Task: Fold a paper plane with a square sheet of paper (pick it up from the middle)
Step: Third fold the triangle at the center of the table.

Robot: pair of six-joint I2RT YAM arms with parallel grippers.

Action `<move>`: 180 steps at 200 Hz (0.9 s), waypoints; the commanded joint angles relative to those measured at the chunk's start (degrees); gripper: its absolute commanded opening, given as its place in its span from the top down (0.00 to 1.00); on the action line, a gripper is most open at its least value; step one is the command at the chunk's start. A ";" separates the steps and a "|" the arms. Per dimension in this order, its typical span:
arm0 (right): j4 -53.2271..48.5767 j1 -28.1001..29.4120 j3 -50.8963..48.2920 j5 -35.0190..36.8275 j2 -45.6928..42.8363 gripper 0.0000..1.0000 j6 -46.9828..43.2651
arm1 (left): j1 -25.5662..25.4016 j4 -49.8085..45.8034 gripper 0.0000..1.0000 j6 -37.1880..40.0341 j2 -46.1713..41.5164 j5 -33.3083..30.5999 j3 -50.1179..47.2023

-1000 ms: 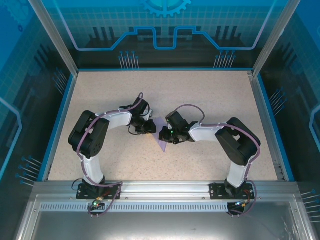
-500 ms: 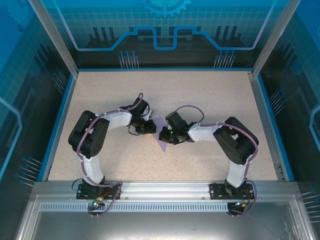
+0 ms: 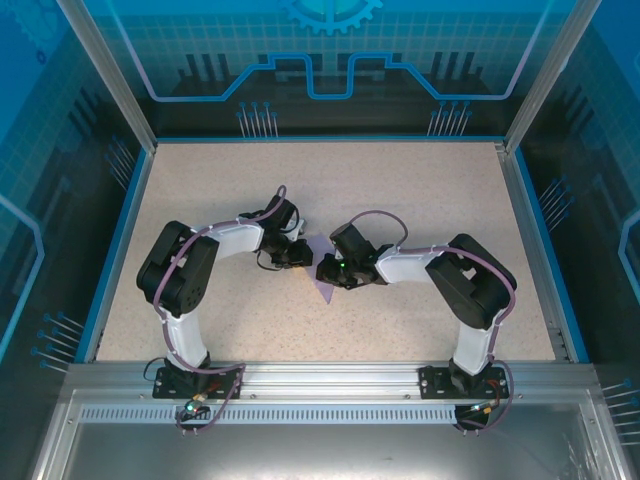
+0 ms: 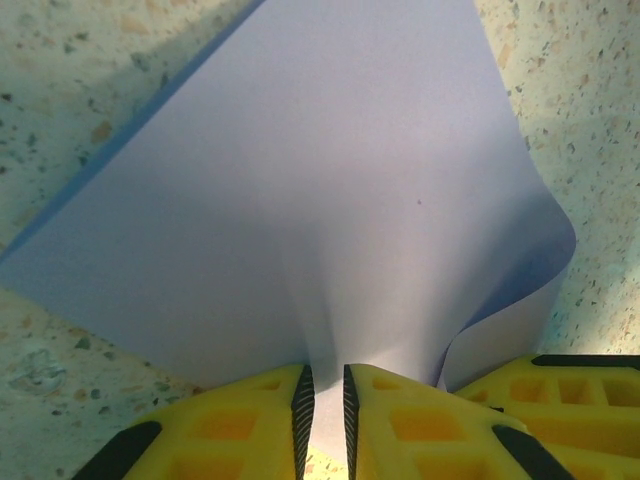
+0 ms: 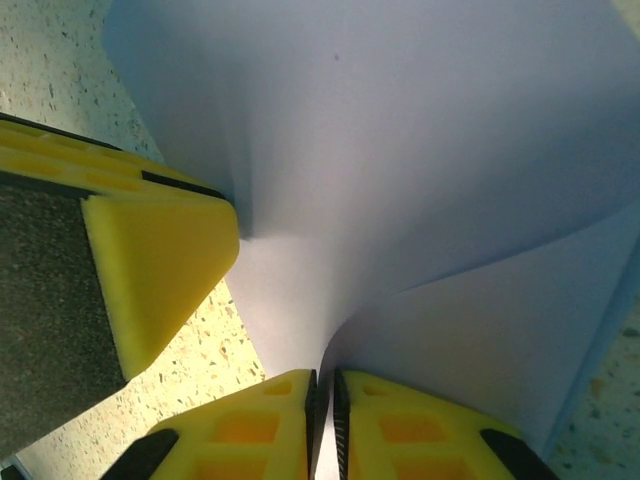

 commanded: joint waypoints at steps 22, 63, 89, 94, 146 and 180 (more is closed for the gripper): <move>-1.40 1.27 -0.17 1.49 2.24 0.74 -0.19 | 0.19 -1.72 0.78 1.03 1.40 0.42 -1.95; -1.67 1.34 -0.94 1.97 1.86 0.59 -0.48 | 0.20 -2.23 0.76 0.65 -1.16 0.46 -1.89; -1.07 1.35 -1.73 1.85 1.81 0.58 -0.44 | 0.31 -2.89 0.73 0.24 -3.15 0.60 -1.60; -0.92 1.29 -1.65 1.85 1.81 0.57 -0.39 | 0.32 -3.00 0.73 0.09 -3.55 0.68 -1.52; 0.06 1.33 -3.44 1.64 1.50 0.58 -0.31 | 0.40 -4.07 0.71 -1.32 -7.81 1.36 -1.42; -0.38 1.33 -4.05 2.20 0.93 0.64 -0.61 | 0.55 -4.44 0.71 -2.51 -9.74 1.57 -1.59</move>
